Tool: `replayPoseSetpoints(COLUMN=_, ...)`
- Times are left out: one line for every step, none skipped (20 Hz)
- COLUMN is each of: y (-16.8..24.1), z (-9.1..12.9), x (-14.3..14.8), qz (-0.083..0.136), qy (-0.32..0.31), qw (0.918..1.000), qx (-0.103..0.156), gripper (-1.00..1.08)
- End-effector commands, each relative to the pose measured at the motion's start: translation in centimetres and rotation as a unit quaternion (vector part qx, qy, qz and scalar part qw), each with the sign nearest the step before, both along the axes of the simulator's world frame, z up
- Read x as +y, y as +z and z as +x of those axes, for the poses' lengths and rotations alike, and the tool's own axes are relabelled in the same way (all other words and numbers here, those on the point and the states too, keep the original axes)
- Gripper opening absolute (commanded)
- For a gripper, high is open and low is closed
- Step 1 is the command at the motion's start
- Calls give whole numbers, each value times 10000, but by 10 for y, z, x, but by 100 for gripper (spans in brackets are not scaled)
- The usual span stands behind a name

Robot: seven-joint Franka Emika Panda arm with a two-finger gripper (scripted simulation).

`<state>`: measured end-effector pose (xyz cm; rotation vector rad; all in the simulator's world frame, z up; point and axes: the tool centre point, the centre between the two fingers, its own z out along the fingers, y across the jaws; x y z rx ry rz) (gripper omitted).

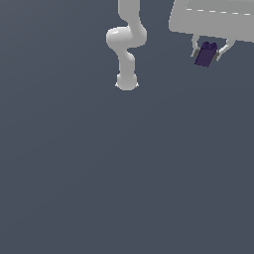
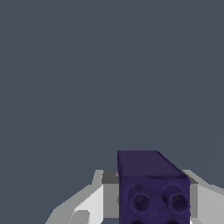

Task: Pick up the object and move it to a goal position.

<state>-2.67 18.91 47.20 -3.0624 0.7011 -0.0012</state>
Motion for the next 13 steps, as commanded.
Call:
replayPoseSetpoints(y=10, z=1, x=2, qz=1, qy=0, qw=10000, qx=4, gripper=-100)
replayPoseSetpoints(y=13, z=2, x=3, qz=1, qy=0, qw=10000, qx=4, gripper=-100)
replayPoseSetpoints(y=16, z=2, x=3, qz=1, qy=0, qw=10000, qx=4, gripper=-100)
replayPoseSetpoints(y=18, z=3, x=4, qz=1, qy=0, qw=10000, qx=4, gripper=-100)
replayPoseSetpoints(y=20, z=3, x=5, qz=1, qy=0, qw=10000, qx=4, gripper=-100)
replayPoseSetpoints(y=22, z=3, x=5, qz=1, qy=0, qw=10000, qx=4, gripper=-100)
replayPoseSetpoints(y=23, z=4, x=5, qz=1, qy=0, qw=10000, qx=4, gripper=-100)
replayPoseSetpoints(y=25, z=4, x=6, qz=1, qy=0, qw=10000, qx=4, gripper=-100)
replayPoseSetpoints(y=25, z=4, x=6, qz=1, qy=0, qw=10000, qx=4, gripper=-100)
replayPoseSetpoints(y=26, z=4, x=6, qz=1, qy=0, qw=10000, qx=4, gripper=-100)
replayPoseSetpoints(y=27, z=4, x=6, qz=1, qy=0, qw=10000, qx=4, gripper=-100)
replayPoseSetpoints(y=27, z=5, x=6, qz=1, qy=0, qw=10000, qx=4, gripper=-100)
replayPoseSetpoints(y=27, z=5, x=6, qz=1, qy=0, qw=10000, qx=4, gripper=-100)
